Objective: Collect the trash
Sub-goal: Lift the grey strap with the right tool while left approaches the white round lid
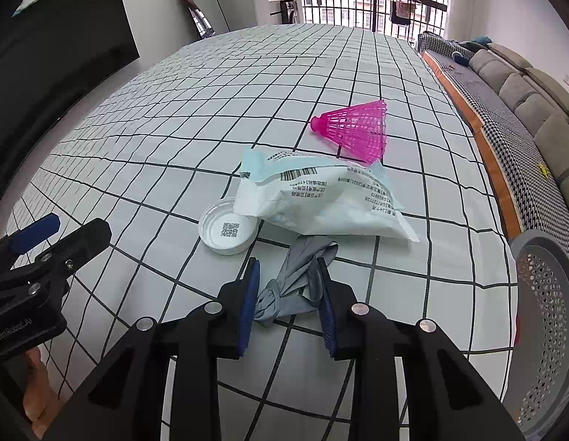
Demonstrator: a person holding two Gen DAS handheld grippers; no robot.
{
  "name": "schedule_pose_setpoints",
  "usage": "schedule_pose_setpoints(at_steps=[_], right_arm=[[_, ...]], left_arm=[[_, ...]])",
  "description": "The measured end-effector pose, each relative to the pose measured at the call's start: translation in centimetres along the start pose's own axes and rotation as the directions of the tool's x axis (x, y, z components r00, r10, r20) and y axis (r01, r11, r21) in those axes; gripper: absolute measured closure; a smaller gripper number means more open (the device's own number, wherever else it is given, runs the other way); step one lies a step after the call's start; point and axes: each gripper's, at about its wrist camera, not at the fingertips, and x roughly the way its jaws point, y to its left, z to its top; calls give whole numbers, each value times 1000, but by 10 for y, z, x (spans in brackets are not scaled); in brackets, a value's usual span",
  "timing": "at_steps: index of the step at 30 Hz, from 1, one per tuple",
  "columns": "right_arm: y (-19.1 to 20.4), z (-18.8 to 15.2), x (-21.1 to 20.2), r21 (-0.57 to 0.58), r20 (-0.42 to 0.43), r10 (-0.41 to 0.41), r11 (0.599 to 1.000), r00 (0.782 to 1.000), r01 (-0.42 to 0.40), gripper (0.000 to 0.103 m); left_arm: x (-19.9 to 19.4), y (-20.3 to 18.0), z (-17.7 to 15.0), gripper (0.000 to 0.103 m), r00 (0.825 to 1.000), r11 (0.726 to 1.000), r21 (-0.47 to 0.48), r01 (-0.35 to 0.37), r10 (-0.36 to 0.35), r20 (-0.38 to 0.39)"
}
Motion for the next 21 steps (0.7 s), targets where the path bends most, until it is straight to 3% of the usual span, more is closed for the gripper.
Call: schedule_pose_setpoints(at_steps=[8, 21], right_arm=[[-15, -11, -20, 33, 24, 7, 999, 1000, -7, 74], [-49, -32, -52, 101, 80, 18, 994, 997, -26, 74]], left_arm=[[-6, -12, -4, 6, 1000, 999, 39, -2, 1, 8], [-22, -44, -14, 6, 998, 995, 78, 64, -61, -31]])
